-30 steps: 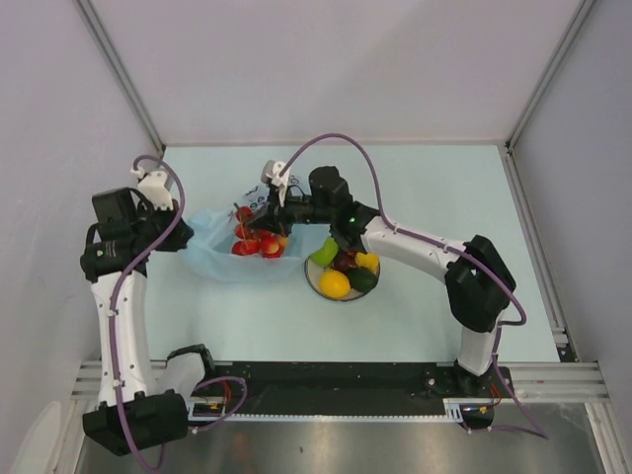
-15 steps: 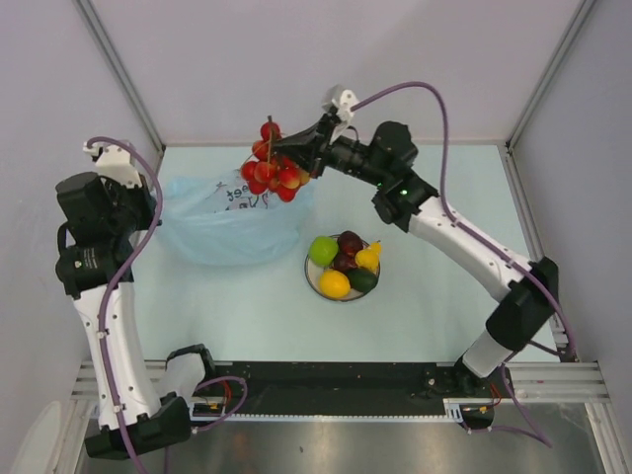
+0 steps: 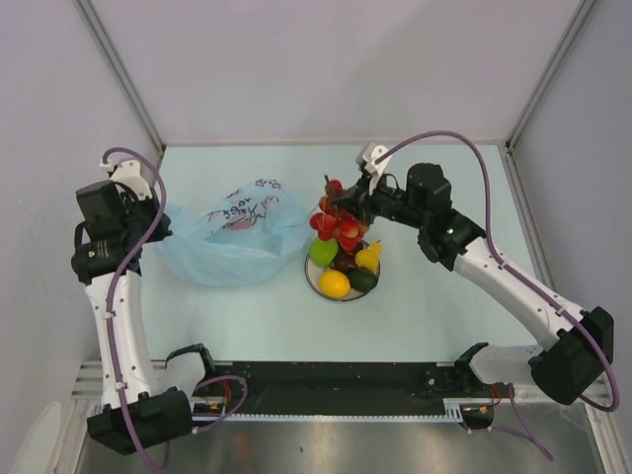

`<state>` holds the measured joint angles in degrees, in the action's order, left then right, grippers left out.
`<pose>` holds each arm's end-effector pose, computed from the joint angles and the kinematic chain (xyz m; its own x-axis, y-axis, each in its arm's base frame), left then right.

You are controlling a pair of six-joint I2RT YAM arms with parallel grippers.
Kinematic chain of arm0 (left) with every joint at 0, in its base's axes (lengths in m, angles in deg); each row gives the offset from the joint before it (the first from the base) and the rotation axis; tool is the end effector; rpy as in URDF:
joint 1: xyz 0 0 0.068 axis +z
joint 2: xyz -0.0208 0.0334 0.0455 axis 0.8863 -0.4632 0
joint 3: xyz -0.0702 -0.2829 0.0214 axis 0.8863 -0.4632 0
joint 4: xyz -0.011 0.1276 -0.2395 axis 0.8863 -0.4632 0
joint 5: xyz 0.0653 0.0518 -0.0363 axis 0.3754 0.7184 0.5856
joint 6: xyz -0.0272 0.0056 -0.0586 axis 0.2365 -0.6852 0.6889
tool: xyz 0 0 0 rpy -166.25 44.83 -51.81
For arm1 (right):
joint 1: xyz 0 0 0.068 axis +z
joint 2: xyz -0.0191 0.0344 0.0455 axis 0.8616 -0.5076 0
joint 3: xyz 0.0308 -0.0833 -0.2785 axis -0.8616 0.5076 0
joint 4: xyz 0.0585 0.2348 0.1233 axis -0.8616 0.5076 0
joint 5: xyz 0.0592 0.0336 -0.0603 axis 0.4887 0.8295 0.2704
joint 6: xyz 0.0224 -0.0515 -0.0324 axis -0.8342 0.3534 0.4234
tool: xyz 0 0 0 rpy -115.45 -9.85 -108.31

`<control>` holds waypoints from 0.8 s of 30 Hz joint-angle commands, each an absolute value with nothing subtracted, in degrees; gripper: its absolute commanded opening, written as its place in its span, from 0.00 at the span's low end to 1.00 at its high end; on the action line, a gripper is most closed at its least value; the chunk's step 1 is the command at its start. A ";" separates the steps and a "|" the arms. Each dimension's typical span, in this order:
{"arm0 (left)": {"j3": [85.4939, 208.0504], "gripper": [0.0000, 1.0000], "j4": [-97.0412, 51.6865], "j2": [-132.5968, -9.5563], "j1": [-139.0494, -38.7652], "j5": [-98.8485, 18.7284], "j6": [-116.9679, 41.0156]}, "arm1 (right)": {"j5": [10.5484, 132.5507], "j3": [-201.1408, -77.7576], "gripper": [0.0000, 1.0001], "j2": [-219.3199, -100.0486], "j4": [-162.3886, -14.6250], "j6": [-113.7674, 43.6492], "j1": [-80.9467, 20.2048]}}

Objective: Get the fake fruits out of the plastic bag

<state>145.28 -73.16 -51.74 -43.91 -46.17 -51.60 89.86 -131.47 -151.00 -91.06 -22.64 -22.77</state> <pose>0.1899 0.0503 0.4033 -0.5308 -0.1412 -0.8357 -0.0929 0.9898 -0.1082 0.2379 0.2050 0.4171 0.0481 -0.0738 -0.9961 -0.8876 0.4543 -0.0765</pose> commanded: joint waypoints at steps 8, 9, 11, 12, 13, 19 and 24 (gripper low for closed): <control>142.54 0.00 -71.01 -50.78 -43.25 -51.31 -49.91 | 85.53 -121.56 0.00 -149.61 -84.09 -14.36 -23.73; 142.46 0.00 -71.01 -50.69 -43.25 -51.31 -49.99 | 85.09 -121.56 0.00 -150.49 -83.83 -14.62 -23.73; 142.45 0.00 -71.10 -50.60 -43.25 -51.22 -50.17 | 85.00 -121.30 0.00 -150.85 -83.48 -14.80 -23.73; 142.45 0.00 -71.10 -50.43 -43.25 -51.40 -50.17 | 85.18 -121.03 0.00 -150.85 -83.65 -14.71 -23.73; 142.37 0.00 -71.01 -50.51 -43.25 -51.40 -50.08 | 85.09 -120.60 0.00 -150.85 -84.44 -14.71 -23.73; 141.58 0.00 -70.92 -50.60 -42.98 -52.19 -50.00 | 87.11 -120.42 0.00 -150.85 -87.60 -16.64 -23.64; 141.66 0.00 -70.66 -51.04 -42.63 -52.98 -49.99 | 89.04 -119.89 0.00 -151.73 -92.61 -21.90 -23.73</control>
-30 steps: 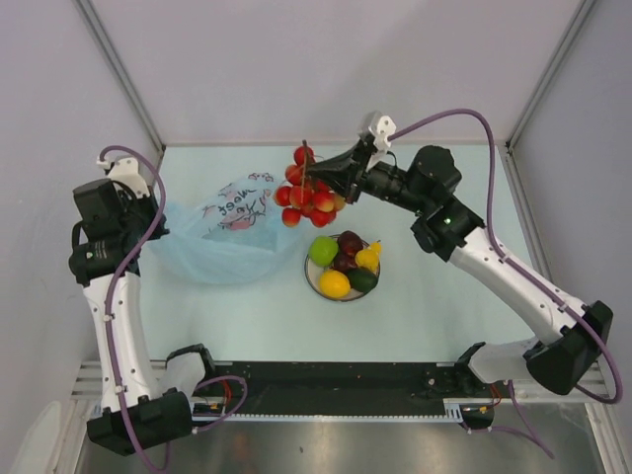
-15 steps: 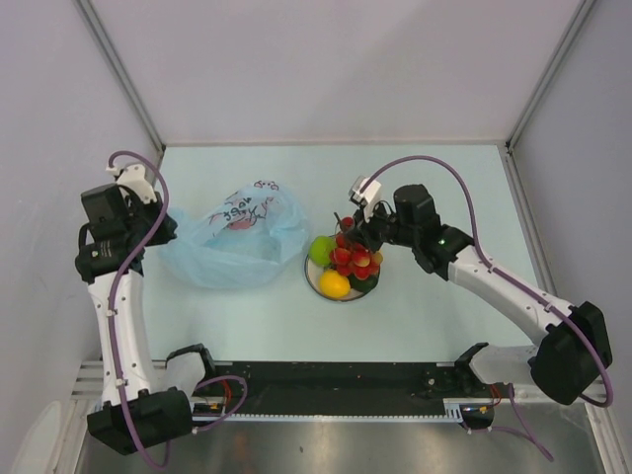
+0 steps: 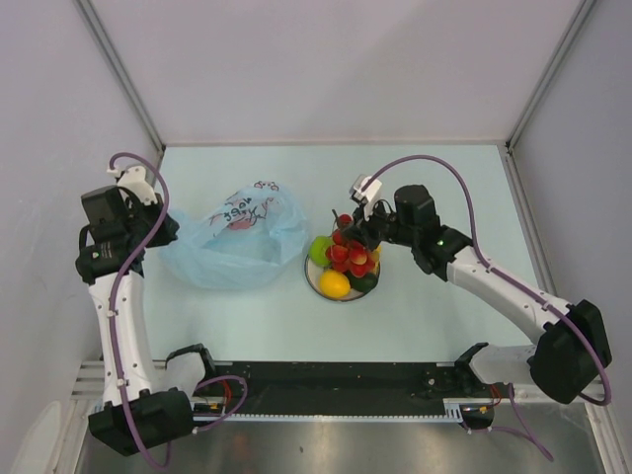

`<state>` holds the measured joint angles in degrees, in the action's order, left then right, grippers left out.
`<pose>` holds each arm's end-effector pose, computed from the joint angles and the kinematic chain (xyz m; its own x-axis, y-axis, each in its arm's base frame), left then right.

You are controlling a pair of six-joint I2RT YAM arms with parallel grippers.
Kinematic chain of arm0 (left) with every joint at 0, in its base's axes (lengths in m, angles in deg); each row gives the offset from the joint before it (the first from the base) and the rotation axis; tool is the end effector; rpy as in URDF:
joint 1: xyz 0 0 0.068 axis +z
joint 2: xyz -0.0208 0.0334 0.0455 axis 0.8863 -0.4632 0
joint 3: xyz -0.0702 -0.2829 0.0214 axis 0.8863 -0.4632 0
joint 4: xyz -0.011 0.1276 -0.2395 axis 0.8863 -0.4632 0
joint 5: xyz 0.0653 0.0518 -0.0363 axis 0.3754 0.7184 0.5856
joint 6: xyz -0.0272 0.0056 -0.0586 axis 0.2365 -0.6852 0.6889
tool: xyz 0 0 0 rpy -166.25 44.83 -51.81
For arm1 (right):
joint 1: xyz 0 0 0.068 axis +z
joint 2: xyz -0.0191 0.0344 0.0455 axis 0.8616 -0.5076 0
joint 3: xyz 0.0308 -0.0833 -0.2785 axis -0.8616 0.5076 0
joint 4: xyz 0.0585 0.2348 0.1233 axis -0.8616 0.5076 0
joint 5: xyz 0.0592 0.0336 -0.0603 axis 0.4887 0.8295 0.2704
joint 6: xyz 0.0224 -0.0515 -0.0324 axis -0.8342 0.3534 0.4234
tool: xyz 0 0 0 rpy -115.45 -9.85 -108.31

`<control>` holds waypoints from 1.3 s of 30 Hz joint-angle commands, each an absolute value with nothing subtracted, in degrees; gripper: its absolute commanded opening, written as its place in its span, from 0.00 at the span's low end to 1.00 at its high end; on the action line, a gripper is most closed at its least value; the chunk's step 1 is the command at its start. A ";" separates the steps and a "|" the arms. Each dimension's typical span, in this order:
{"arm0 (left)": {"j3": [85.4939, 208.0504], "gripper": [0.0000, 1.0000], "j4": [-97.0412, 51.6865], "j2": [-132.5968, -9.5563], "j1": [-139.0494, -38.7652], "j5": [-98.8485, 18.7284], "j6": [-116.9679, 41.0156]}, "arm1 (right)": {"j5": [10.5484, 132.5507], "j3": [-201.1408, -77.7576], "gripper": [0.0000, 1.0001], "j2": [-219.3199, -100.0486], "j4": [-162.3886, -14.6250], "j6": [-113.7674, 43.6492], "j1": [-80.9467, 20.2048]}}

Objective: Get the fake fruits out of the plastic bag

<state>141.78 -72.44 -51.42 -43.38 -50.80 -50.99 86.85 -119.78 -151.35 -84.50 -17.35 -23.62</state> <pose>0.1918 0.0488 0.3857 -0.5600 -0.1682 -0.8112 -0.0461 0.9840 -0.1722 0.2398 0.1977 0.3244 -0.1325 -0.3107 -0.9412 -0.8746 0.4835 -0.0365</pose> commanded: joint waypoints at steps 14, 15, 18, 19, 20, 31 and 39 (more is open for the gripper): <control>141.31 0.01 -70.57 -50.95 -40.96 -55.26 -48.06 | 89.04 -112.51 0.00 -154.72 -98.24 -26.47 -25.57; 141.31 0.01 -70.57 -51.04 -40.96 -55.27 -48.06 | 89.31 -112.33 0.00 -155.24 -98.76 -27.01 -26.09; 141.40 0.01 -70.57 -51.13 -40.87 -55.18 -48.15 | 89.22 -111.98 0.02 -155.51 -99.30 -27.89 -26.36; 141.14 0.01 -70.57 -51.04 -40.79 -55.35 -48.15 | 89.05 -111.98 0.08 -155.51 -99.38 -27.89 -26.45; 141.05 0.01 -70.49 -51.13 -40.87 -55.35 -48.06 | 88.52 -111.98 0.10 -155.51 -99.47 -27.89 -26.54; 140.26 0.01 -70.13 -51.22 -40.61 -55.53 -48.06 | 89.13 -112.07 0.25 -156.39 -100.61 -29.56 -26.72; 140.08 0.00 -69.96 -51.39 -40.44 -55.79 -47.97 | 93.08 -112.51 0.00 -156.91 -102.64 -31.32 -26.80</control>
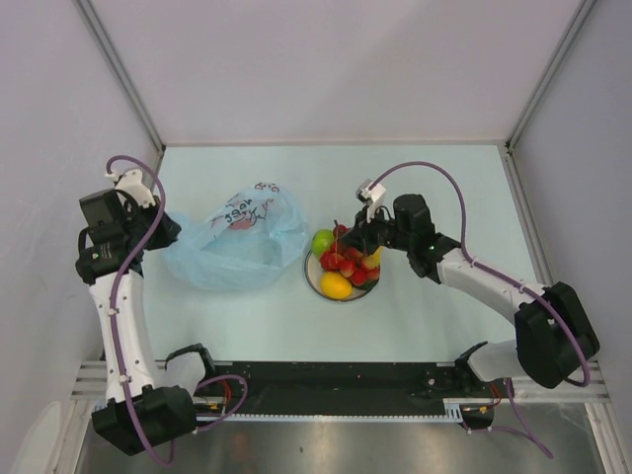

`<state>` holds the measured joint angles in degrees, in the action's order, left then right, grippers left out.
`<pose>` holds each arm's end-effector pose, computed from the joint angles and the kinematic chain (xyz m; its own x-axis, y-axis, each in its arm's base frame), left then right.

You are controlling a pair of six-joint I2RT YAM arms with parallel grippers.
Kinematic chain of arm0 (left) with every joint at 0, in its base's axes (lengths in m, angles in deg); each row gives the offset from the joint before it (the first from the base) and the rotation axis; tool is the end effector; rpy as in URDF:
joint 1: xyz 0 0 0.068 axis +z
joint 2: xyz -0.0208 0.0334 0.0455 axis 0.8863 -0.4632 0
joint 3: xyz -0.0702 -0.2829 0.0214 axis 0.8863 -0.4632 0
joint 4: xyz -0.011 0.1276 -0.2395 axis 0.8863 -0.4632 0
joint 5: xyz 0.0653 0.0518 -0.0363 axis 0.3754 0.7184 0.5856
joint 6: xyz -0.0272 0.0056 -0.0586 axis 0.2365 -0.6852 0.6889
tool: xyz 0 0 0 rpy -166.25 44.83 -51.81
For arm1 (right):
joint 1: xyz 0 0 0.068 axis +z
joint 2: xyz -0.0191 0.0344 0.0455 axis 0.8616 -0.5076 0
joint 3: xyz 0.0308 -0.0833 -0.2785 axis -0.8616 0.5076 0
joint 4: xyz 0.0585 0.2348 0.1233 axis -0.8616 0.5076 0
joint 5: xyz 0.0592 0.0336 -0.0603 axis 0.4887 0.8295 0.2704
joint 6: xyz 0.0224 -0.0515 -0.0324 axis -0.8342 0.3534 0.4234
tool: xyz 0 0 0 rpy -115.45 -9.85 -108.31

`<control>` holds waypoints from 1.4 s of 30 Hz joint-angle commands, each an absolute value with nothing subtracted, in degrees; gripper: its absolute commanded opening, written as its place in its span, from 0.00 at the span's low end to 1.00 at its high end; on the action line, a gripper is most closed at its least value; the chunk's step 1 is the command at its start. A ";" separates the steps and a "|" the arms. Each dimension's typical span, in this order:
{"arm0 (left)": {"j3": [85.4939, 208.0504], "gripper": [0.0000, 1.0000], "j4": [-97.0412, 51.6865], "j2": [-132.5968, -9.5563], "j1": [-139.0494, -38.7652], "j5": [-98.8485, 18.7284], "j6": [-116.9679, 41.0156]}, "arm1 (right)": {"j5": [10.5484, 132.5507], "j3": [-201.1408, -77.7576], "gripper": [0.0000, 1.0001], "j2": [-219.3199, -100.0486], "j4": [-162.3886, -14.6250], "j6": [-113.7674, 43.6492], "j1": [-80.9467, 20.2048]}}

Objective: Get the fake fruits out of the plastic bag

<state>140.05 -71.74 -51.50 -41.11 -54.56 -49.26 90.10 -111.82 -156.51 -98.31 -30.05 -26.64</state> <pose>0.1920 0.0539 0.3771 -0.5648 -0.2254 -0.7938 -0.0514 0.9697 -0.2388 0.2599 0.1944 0.2736 -0.3229 -0.1750 -0.9301 -0.8239 0.5355 0.1853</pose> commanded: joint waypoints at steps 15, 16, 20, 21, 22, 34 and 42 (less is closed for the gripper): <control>139.90 0.00 -69.78 -51.48 -40.08 -56.06 -47.80 | 92.74 -113.91 0.18 -158.67 -101.76 -30.00 -26.80; 139.99 0.00 -69.87 -51.39 -40.08 -56.06 -47.80 | 92.56 -113.91 0.21 -158.67 -101.67 -30.00 -26.80; 140.08 0.00 -69.78 -51.66 -40.00 -56.14 -47.80 | 92.03 -113.91 0.33 -158.58 -102.02 -30.09 -26.80; 140.08 0.00 -69.69 -51.66 -40.08 -56.23 -47.80 | 92.12 -113.91 0.38 -158.50 -102.11 -30.00 -26.80; 140.08 0.00 -69.78 -51.83 -40.00 -56.23 -47.80 | 92.21 -113.91 0.41 -158.50 -102.20 -30.00 -26.80; 139.99 0.00 -69.69 -52.10 -40.00 -56.32 -47.71 | 92.12 -114.44 0.72 -158.58 -102.37 -28.42 -26.71; 140.43 0.00 -69.61 -52.62 -40.00 -56.32 -47.71 | 91.15 -115.05 1.00 -158.32 -102.37 -28.77 -26.36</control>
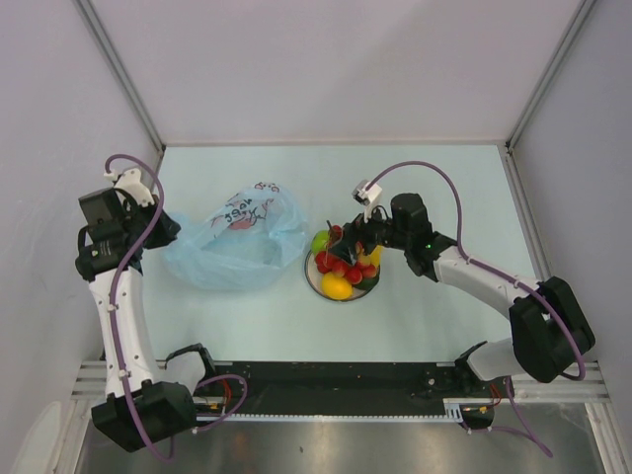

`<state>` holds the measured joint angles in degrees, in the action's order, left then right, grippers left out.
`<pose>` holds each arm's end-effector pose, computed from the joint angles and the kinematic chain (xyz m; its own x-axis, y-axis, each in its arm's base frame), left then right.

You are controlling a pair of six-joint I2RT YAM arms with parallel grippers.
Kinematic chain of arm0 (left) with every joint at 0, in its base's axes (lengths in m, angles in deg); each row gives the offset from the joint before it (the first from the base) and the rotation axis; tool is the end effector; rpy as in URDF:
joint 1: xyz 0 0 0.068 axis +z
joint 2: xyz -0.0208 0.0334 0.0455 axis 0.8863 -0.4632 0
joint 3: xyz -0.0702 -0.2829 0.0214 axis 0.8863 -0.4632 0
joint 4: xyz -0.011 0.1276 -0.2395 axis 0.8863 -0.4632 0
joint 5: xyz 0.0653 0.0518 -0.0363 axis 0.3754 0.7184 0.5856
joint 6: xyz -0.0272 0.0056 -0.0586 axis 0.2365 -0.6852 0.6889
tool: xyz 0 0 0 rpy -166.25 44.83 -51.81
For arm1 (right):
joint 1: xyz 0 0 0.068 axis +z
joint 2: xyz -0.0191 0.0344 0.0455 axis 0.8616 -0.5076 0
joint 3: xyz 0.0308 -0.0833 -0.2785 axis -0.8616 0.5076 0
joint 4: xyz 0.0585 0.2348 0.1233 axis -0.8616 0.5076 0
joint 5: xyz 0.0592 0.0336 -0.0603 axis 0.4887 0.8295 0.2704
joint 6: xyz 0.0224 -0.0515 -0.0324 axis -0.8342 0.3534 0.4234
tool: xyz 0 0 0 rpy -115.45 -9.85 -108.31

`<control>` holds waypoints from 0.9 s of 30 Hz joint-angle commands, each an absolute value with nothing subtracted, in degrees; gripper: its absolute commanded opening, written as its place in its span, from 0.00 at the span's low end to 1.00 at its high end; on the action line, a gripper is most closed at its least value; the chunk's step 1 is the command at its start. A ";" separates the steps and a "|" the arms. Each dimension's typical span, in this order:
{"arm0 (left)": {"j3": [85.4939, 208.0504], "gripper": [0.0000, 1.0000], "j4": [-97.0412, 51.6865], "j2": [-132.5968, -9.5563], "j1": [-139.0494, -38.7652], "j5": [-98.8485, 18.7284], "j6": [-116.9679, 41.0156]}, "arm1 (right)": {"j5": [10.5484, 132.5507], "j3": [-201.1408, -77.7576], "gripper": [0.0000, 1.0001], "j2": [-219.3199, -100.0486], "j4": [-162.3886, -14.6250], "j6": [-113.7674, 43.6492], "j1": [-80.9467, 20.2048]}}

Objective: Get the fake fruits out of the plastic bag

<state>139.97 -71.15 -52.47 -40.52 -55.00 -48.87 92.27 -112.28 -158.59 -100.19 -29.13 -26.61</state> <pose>0.1964 0.0575 0.3747 -0.5680 -0.2401 -0.7872 -0.0607 0.9661 -0.2509 0.2649 0.1999 0.2693 -0.3062 -0.1819 -0.9344 -0.8470 0.5001 0.1802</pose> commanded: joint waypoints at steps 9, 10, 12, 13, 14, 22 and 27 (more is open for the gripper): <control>140.08 0.00 -69.25 -52.27 -39.91 -56.41 -47.71 | 90.36 -116.64 1.00 -159.37 -102.37 -28.60 -26.28; 140.08 0.00 -69.34 -52.36 -39.91 -56.41 -47.71 | 90.36 -116.64 1.00 -159.64 -102.46 -28.60 -26.36; 140.08 0.00 -69.34 -52.36 -39.91 -56.41 -47.71 | 90.28 -116.90 1.00 -160.25 -102.46 -28.60 -26.36; 140.17 0.00 -69.25 -52.36 -39.91 -56.41 -47.71 | 90.28 -117.08 1.00 -160.34 -102.37 -28.68 -26.36; 140.08 0.00 -69.34 -52.45 -39.91 -56.41 -47.71 | 90.36 -117.08 1.00 -160.43 -102.55 -28.68 -26.28; 140.52 0.00 -69.34 -53.06 -39.82 -56.41 -47.80 | 92.20 -119.36 1.00 -159.99 -100.88 -29.39 -26.36; 142.63 0.00 -69.43 -54.38 -39.82 -56.15 -48.15 | 91.68 -127.16 1.00 -158.58 -89.93 -31.31 -27.32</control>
